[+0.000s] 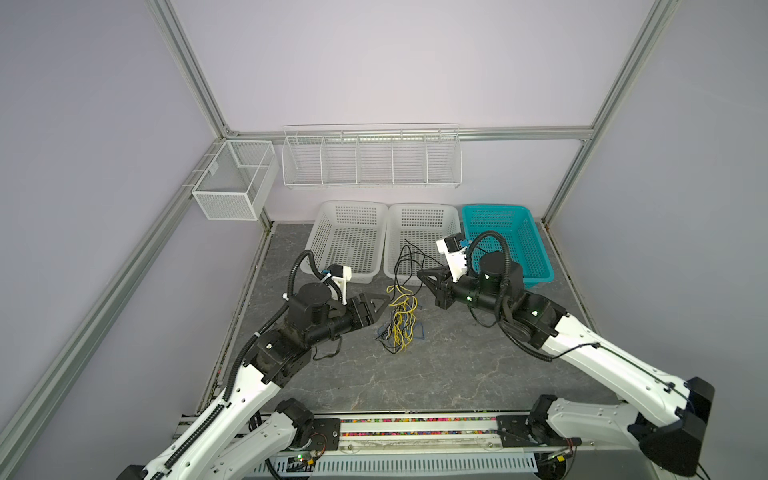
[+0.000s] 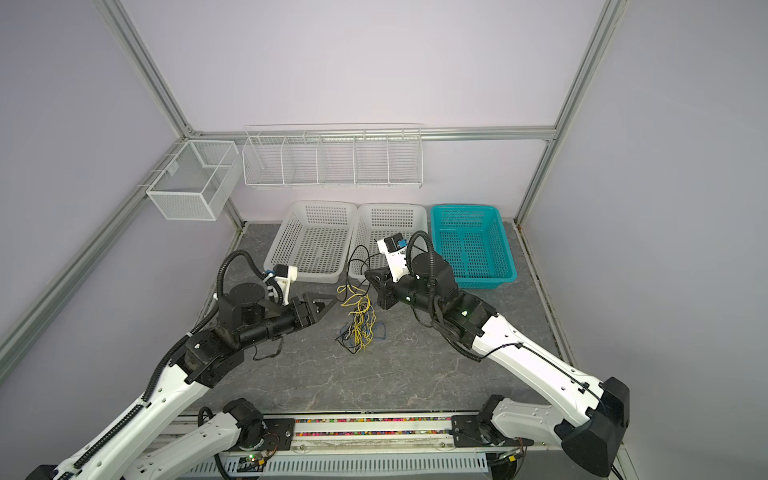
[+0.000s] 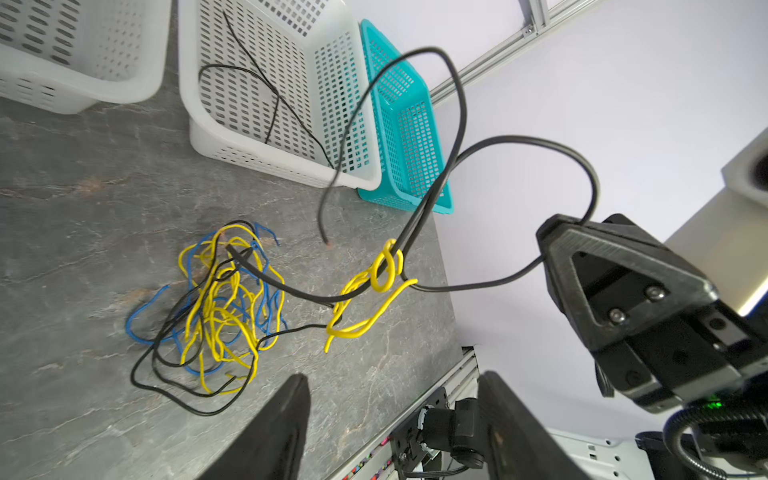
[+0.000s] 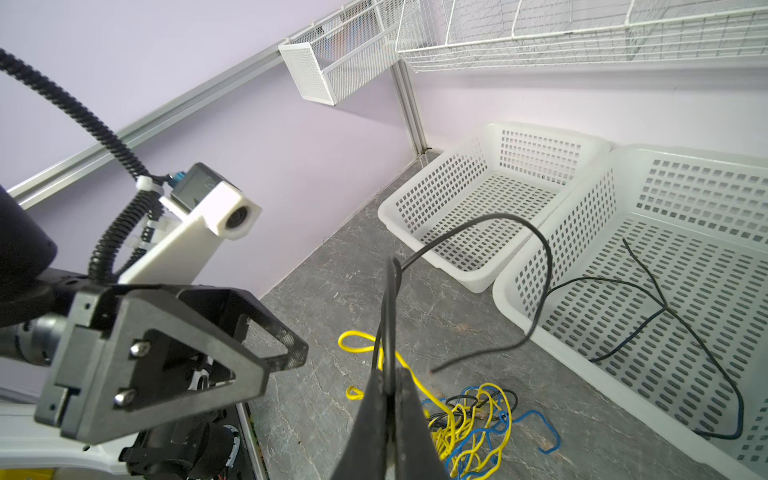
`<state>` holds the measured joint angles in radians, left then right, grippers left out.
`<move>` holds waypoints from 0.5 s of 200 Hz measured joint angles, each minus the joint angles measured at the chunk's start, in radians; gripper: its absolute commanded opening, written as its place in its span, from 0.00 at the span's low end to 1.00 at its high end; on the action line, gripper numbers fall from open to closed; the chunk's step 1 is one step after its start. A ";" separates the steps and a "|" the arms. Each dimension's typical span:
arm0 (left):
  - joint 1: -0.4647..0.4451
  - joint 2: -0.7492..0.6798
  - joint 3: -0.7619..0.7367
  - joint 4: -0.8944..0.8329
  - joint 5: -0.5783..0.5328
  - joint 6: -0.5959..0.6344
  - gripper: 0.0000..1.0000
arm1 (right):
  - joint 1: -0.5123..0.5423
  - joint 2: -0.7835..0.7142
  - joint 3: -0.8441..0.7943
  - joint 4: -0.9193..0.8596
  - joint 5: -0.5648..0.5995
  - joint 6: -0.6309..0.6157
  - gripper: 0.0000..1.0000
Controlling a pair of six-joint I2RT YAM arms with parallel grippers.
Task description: Untangle the cables
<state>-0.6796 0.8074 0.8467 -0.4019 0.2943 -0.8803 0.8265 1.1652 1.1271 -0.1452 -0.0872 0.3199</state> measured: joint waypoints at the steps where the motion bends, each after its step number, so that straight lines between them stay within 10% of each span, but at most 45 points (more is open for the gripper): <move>1: -0.003 0.000 -0.001 0.005 0.001 -0.001 0.66 | 0.000 0.000 0.001 -0.001 0.000 0.000 0.07; 100: -0.083 0.066 -0.035 0.087 -0.012 0.011 0.54 | 0.000 -0.010 0.052 -0.069 0.004 -0.002 0.07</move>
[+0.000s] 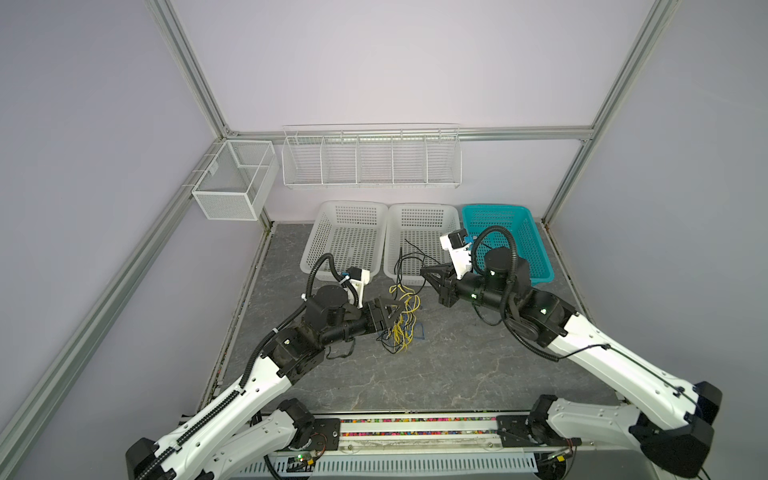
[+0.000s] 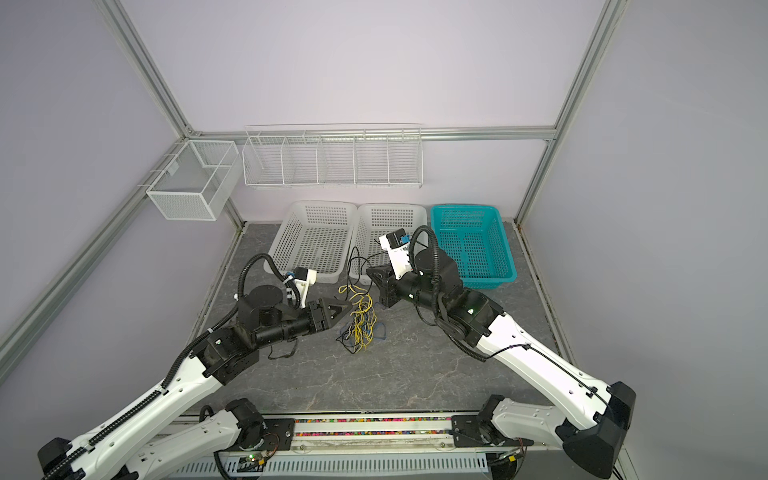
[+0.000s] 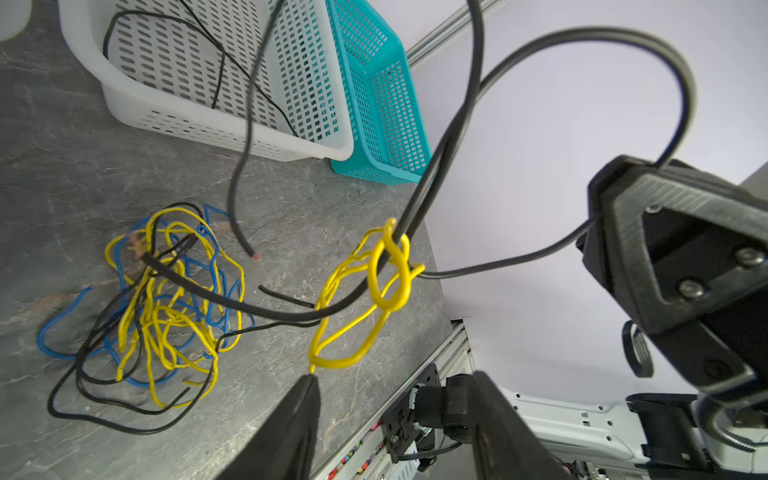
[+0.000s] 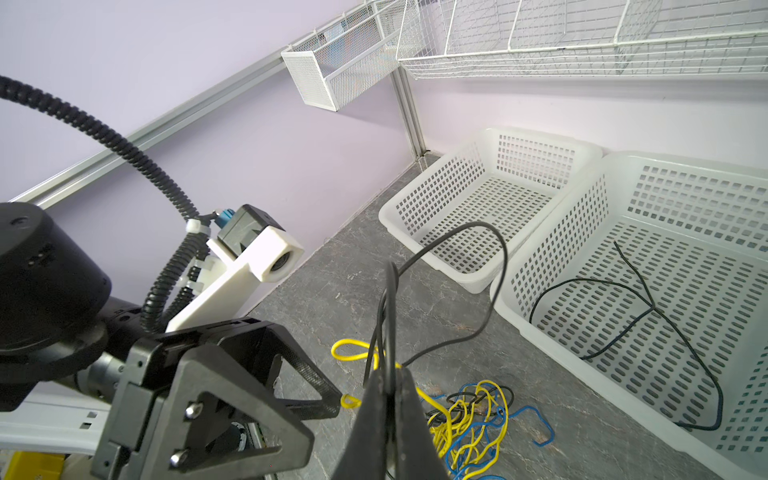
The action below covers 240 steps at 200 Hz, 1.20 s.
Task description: Untangle the cables
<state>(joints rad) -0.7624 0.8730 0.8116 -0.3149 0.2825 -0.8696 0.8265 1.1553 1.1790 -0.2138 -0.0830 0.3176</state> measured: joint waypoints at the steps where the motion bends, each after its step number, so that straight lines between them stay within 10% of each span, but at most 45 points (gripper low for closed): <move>1: 0.000 0.000 0.000 -0.002 -0.001 0.001 0.53 | 0.000 0.000 0.000 0.000 0.000 0.000 0.07; 134: -0.003 0.034 -0.059 0.054 0.010 0.056 0.27 | 0.000 -0.007 0.000 0.001 -0.098 0.028 0.07; 240: -0.004 -0.012 -0.057 -0.029 -0.105 0.097 0.30 | 0.003 -0.007 0.000 0.002 -0.139 0.042 0.07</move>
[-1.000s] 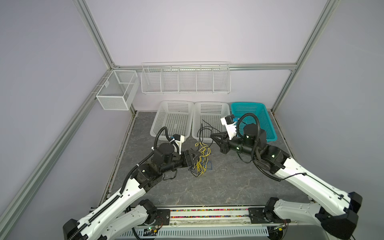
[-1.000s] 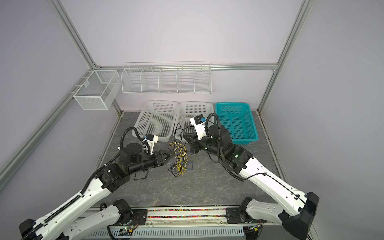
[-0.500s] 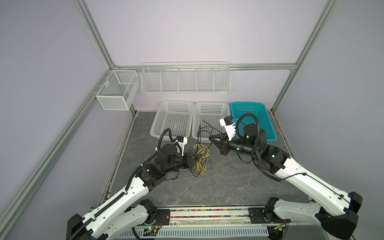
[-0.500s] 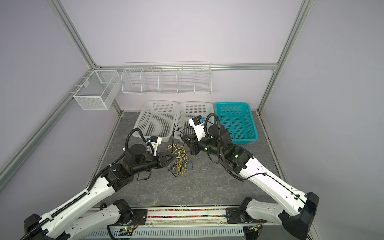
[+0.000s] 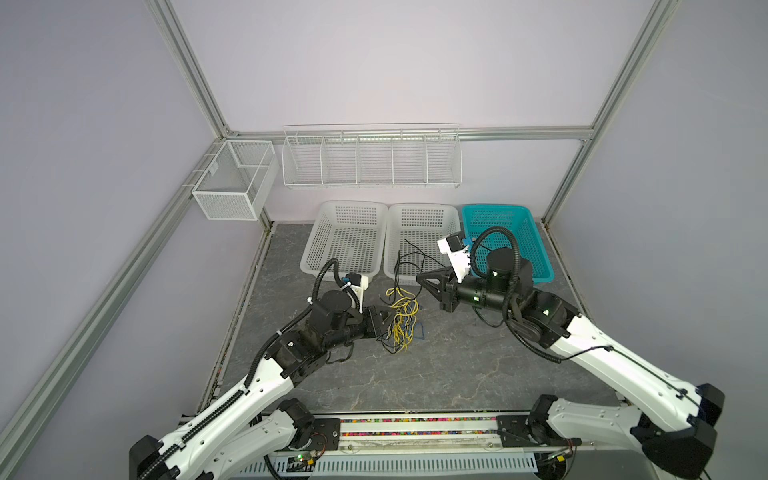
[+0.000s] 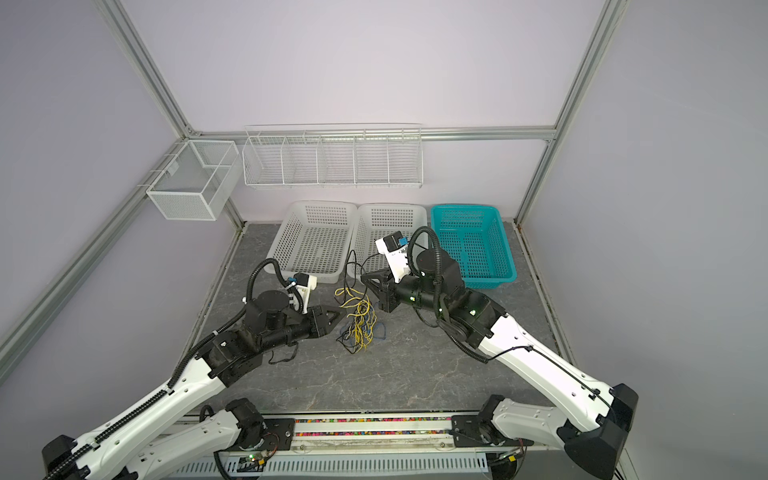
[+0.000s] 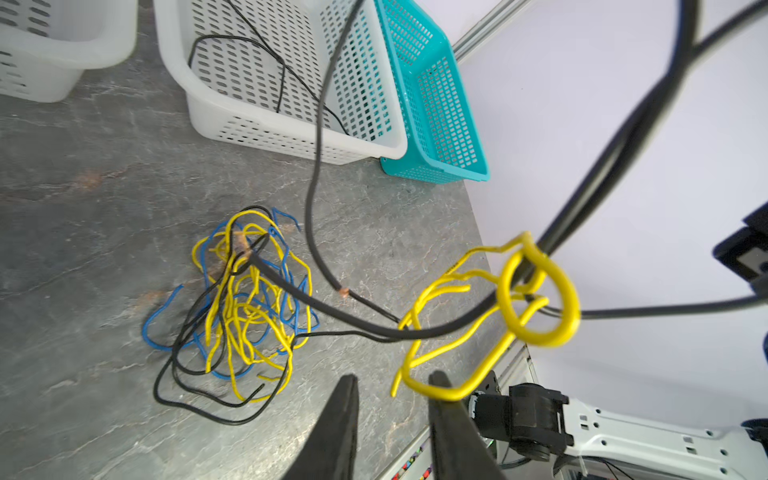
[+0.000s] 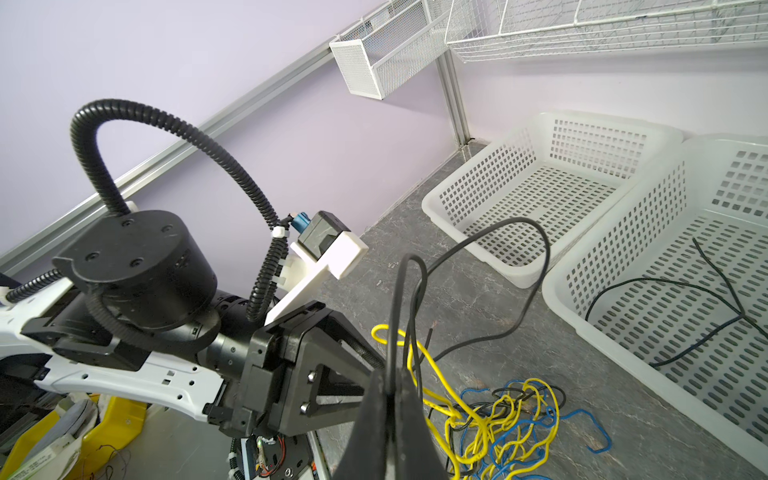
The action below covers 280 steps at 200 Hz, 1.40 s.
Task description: Untangle the cables
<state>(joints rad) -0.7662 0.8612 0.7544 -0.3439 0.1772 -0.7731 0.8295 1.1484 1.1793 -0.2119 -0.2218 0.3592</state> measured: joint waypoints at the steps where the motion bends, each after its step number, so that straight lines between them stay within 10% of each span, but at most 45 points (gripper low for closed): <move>1: 0.000 0.000 0.000 0.000 -0.003 0.000 0.30 | 0.000 0.000 0.000 0.000 -0.001 0.000 0.07; 180: 0.000 -0.080 -0.097 0.181 0.103 -0.003 0.45 | 0.030 0.024 0.000 0.011 -0.037 0.008 0.07; 280: -0.006 -0.016 -0.097 0.177 0.187 0.019 0.32 | 0.033 0.032 0.000 0.015 -0.036 0.007 0.07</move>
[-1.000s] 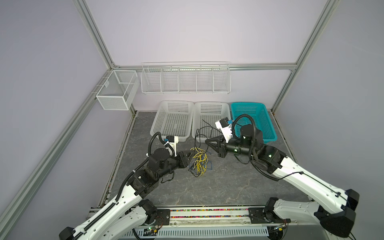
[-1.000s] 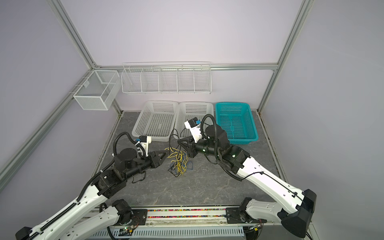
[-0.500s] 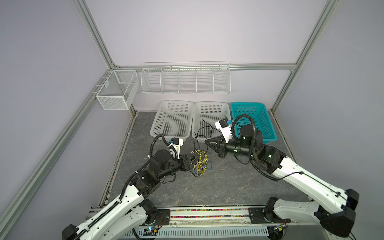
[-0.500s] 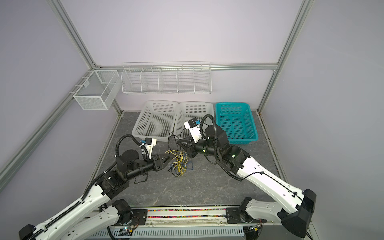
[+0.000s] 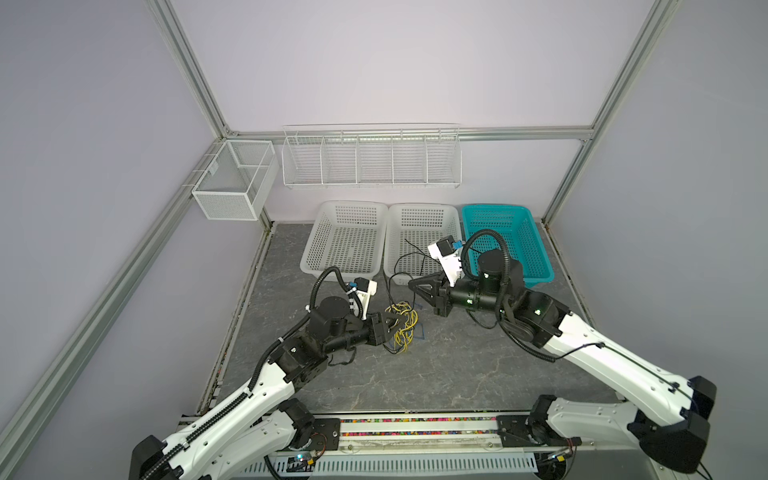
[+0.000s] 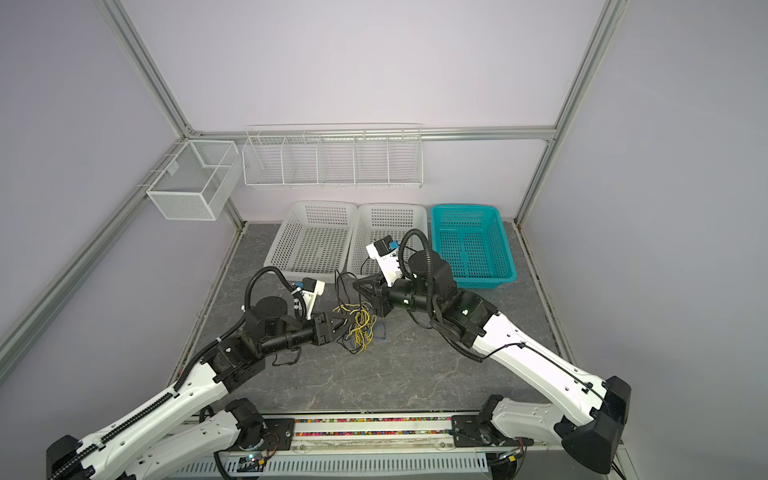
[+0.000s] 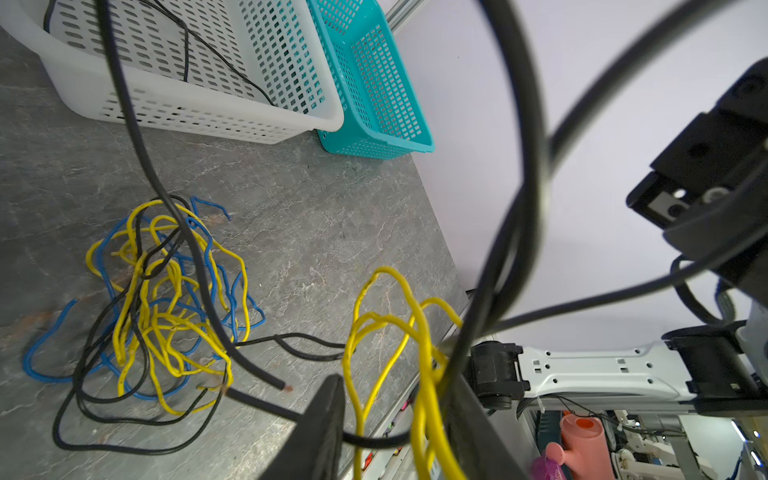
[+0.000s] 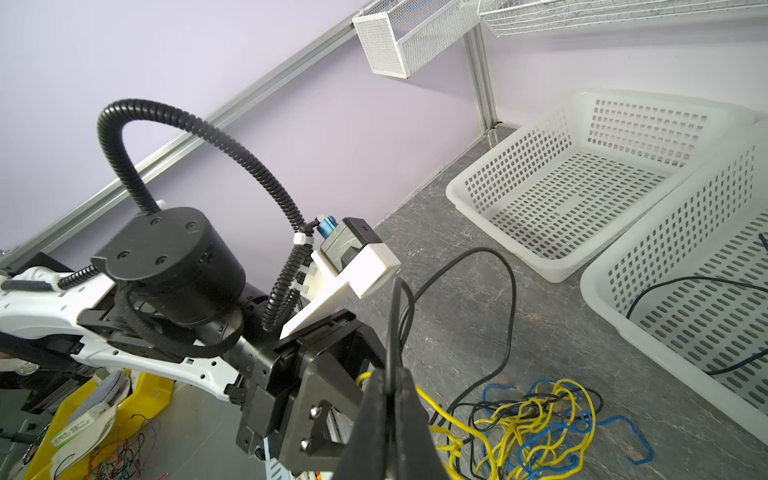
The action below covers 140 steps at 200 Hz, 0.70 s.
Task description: Untangle the cables
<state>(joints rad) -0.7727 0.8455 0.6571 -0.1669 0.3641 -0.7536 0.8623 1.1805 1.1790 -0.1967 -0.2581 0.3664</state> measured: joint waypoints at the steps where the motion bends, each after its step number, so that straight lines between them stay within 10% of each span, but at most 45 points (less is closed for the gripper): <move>1: 0.000 0.000 0.000 -0.001 0.000 0.001 0.32 | 0.000 0.000 0.000 0.000 0.000 0.000 0.07; 140: -0.001 0.000 -0.011 -0.057 0.003 0.040 0.00 | 0.003 0.000 0.015 -0.067 0.147 -0.010 0.07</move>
<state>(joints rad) -0.7734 0.8452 0.6456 -0.2241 0.3672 -0.7132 0.8650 1.1801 1.1942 -0.2634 -0.1112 0.3569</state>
